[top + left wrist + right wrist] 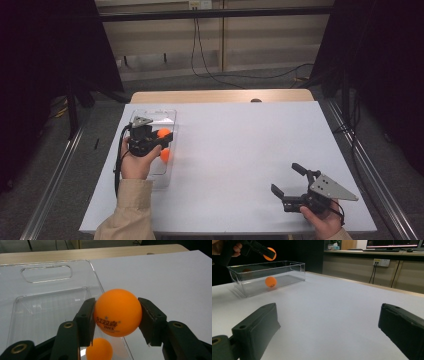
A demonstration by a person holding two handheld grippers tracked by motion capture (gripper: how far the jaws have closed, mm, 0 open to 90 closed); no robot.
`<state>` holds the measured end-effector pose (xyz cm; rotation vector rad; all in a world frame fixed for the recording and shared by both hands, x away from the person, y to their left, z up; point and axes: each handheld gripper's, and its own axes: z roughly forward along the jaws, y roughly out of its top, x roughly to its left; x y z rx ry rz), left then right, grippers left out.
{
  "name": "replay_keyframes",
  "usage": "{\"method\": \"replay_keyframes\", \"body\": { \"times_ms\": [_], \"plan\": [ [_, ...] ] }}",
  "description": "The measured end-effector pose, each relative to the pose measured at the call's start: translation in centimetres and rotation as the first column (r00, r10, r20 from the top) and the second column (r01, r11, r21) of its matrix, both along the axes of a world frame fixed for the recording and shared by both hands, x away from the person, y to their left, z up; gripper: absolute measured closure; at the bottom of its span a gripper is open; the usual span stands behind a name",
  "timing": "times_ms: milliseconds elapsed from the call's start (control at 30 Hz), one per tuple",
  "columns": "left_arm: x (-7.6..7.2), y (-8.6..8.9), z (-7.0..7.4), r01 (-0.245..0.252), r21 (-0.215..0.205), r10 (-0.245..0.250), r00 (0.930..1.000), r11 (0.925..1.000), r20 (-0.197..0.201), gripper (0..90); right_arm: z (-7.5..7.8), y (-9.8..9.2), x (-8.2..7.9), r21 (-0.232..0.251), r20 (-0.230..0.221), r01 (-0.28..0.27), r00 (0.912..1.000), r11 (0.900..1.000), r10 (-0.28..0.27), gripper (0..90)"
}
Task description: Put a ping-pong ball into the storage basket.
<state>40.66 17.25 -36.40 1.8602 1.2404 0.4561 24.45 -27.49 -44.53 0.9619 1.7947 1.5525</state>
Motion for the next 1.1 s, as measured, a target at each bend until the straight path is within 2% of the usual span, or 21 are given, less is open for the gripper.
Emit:
{"method": "replay_keyframes", "body": {
  "times_ms": [1100],
  "plan": [
    [0.05,0.84,-0.5,-0.033,0.018,0.033,0.9994,0.9993,0.007,50.9,-0.03,-0.02,0.0,-0.001,-0.001,-0.002,1.0,1.0,0.002,2.3]
  ]
}}
